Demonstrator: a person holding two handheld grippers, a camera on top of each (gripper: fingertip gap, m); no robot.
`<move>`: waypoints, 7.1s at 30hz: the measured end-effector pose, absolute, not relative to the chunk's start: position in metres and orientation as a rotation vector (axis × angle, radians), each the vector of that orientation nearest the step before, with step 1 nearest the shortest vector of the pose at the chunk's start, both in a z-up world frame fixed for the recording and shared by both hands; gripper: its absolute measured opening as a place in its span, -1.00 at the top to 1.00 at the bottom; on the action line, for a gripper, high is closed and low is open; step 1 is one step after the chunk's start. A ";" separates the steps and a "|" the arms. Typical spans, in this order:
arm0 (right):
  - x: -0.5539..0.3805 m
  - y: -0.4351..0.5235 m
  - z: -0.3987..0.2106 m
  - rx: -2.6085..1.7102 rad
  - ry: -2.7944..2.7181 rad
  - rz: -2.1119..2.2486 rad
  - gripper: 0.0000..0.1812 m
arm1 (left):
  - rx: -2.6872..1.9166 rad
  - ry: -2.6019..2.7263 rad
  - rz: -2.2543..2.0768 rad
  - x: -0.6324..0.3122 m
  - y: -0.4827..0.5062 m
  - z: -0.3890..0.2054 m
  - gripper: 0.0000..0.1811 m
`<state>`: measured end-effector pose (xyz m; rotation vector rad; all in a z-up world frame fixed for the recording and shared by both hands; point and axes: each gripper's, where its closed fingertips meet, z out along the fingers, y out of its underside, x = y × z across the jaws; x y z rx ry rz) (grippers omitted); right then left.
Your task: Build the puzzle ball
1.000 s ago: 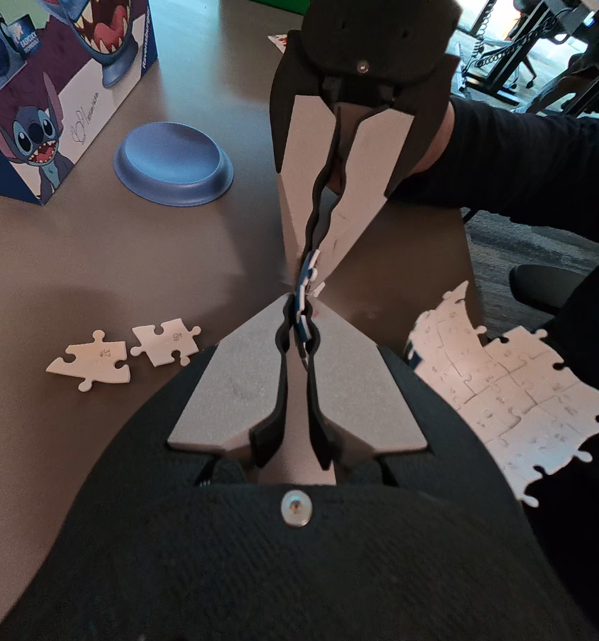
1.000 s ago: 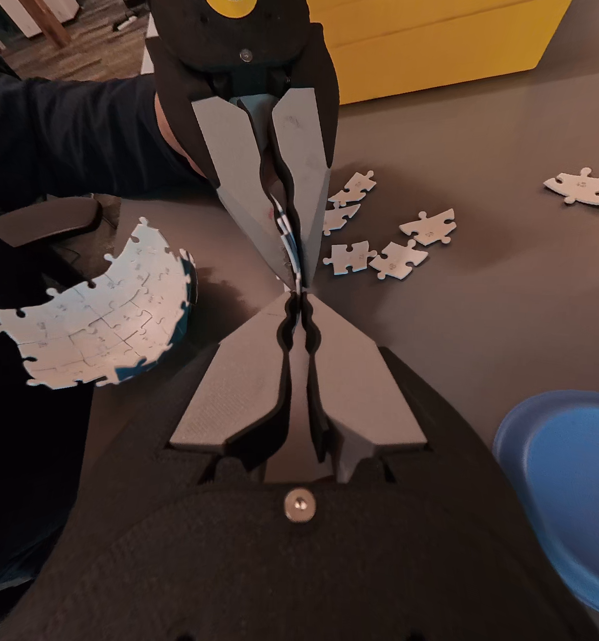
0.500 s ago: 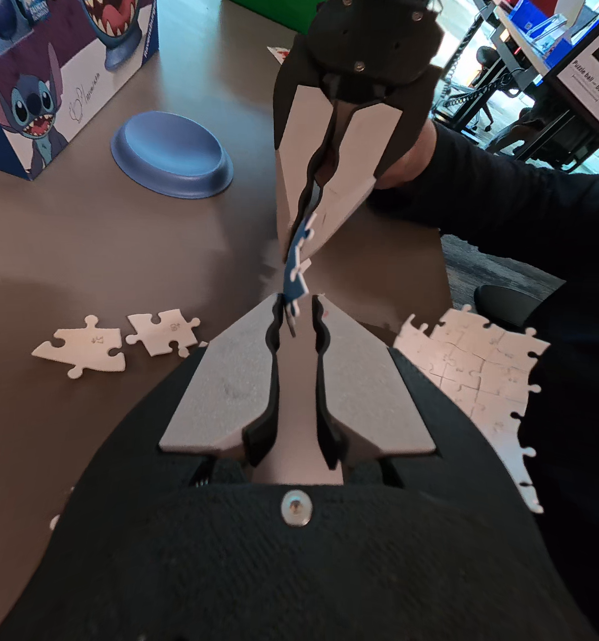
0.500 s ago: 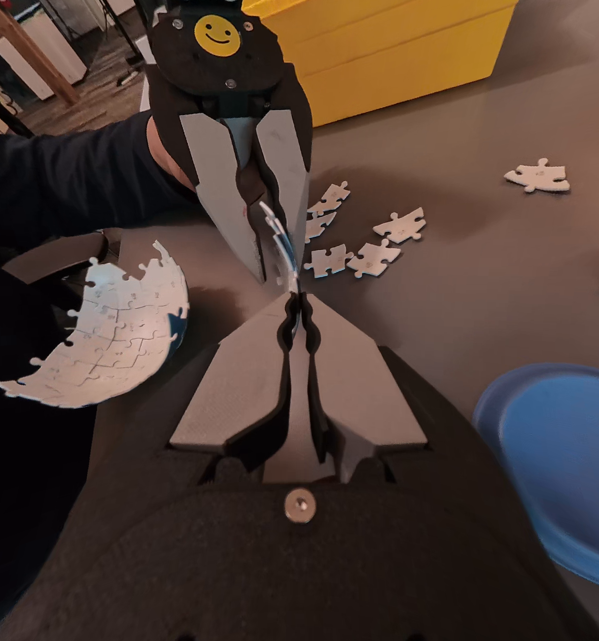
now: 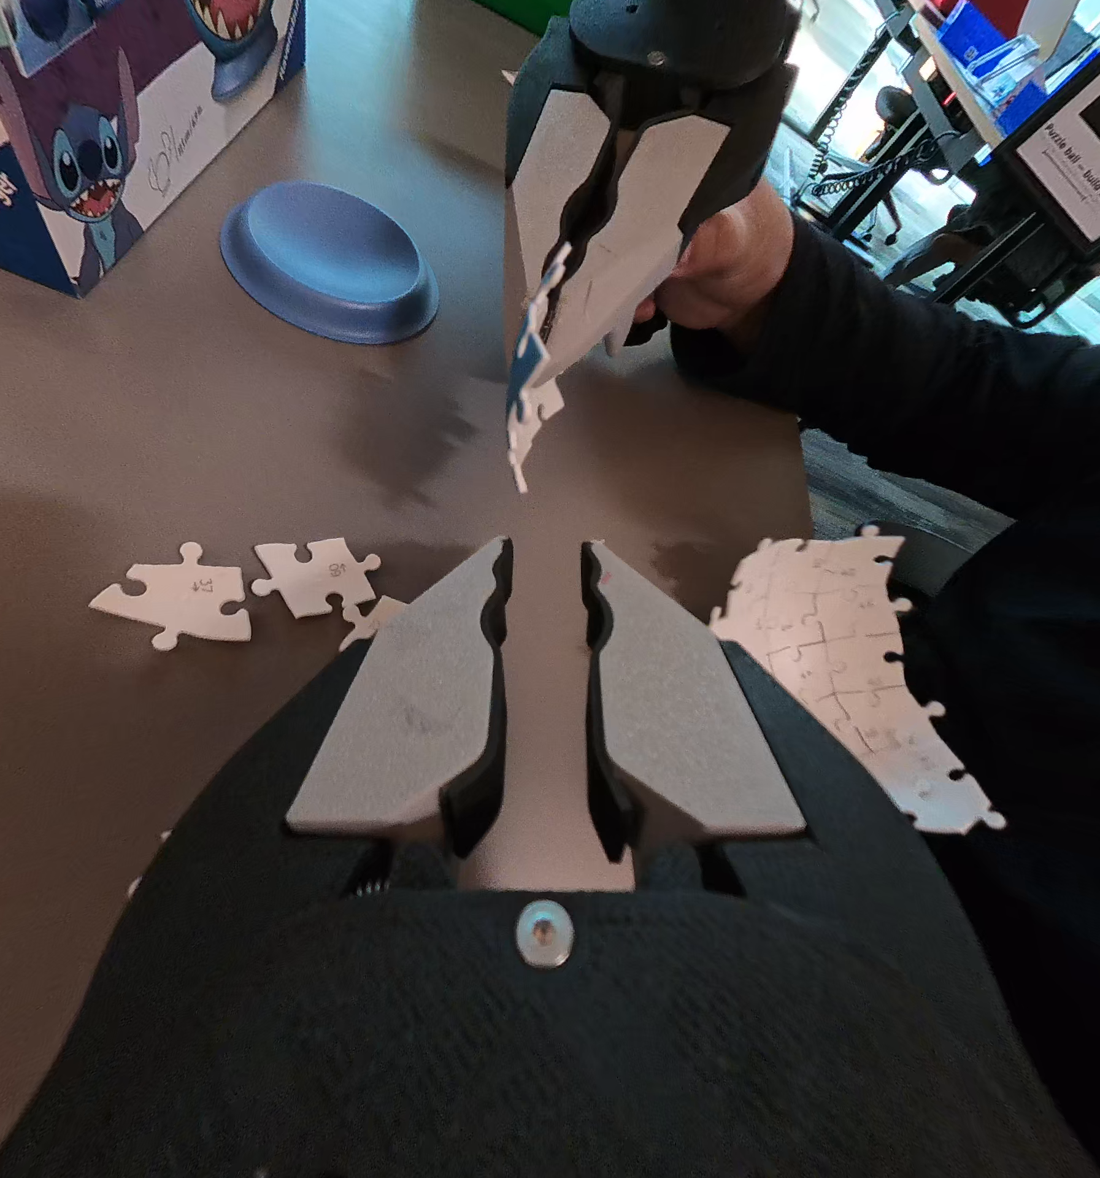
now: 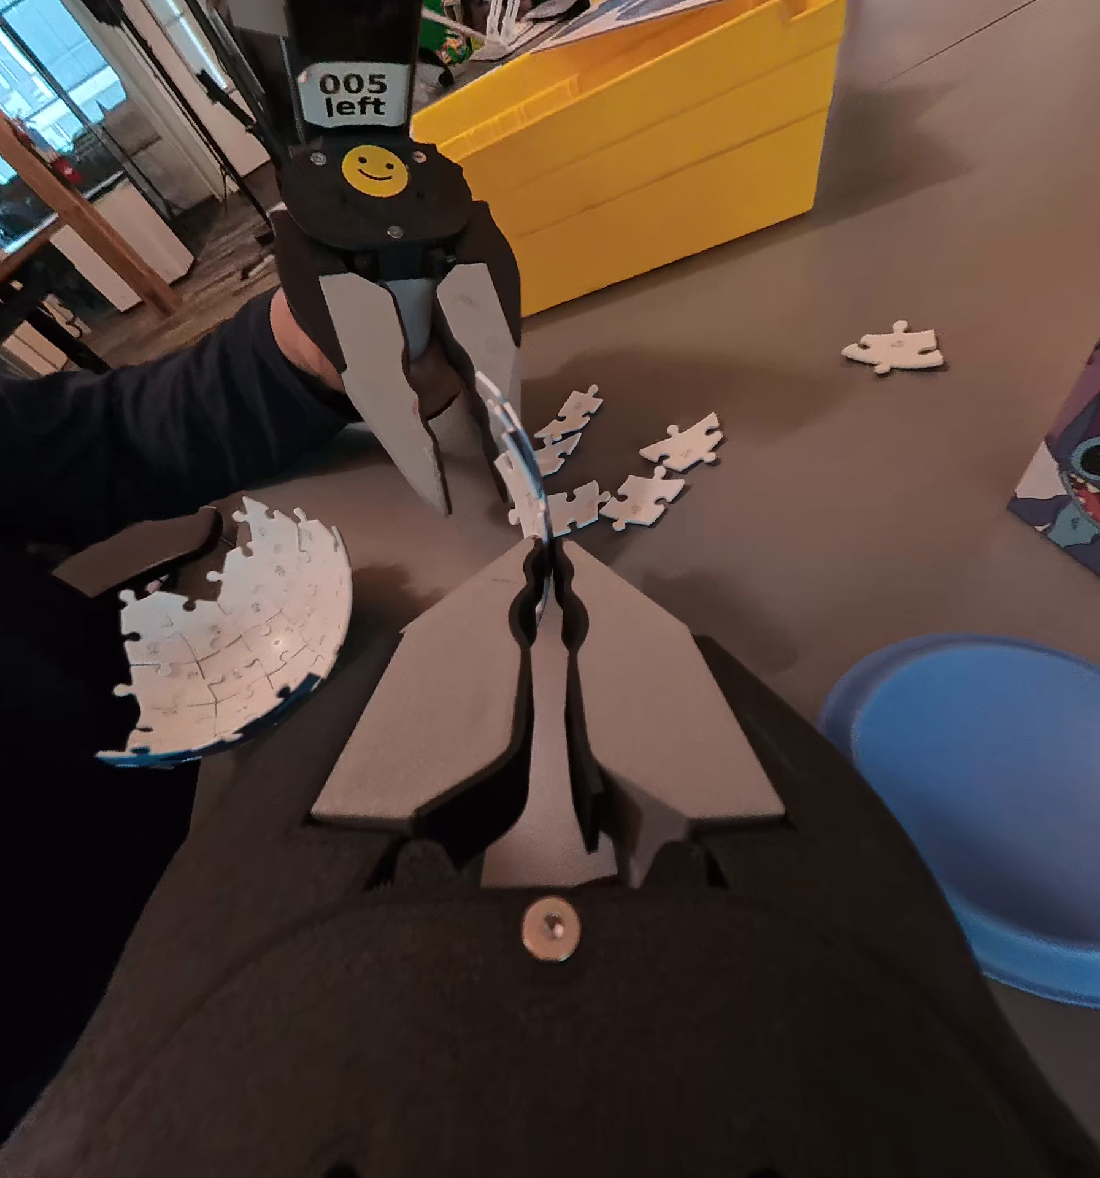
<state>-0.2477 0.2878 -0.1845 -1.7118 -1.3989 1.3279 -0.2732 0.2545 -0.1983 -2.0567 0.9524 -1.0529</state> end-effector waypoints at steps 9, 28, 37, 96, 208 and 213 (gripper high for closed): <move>-0.246 0.285 -0.184 -1.719 -1.410 1.340 1.00 | -2.088 0.813 -1.153 -0.299 0.194 -0.175 0.67; -0.244 0.248 -0.179 -1.601 -1.563 1.412 1.00 | -2.359 0.813 -1.124 -0.272 0.143 -0.228 1.00; -0.235 0.227 -0.177 -1.599 -1.676 1.503 1.00 | -2.521 1.128 -0.992 -0.268 0.160 -0.224 1.00; -0.221 0.236 -0.205 -1.865 -1.660 1.564 1.00 | -2.485 1.306 -1.234 -0.257 0.181 -0.223 0.92; -0.254 0.202 -0.187 -1.683 -1.493 1.663 0.83 | -2.133 1.031 -0.912 -0.262 0.200 -0.178 1.00; -0.255 0.204 -0.186 -1.684 -1.489 1.663 0.80 | -2.118 1.046 -0.858 -0.264 0.199 -0.179 1.00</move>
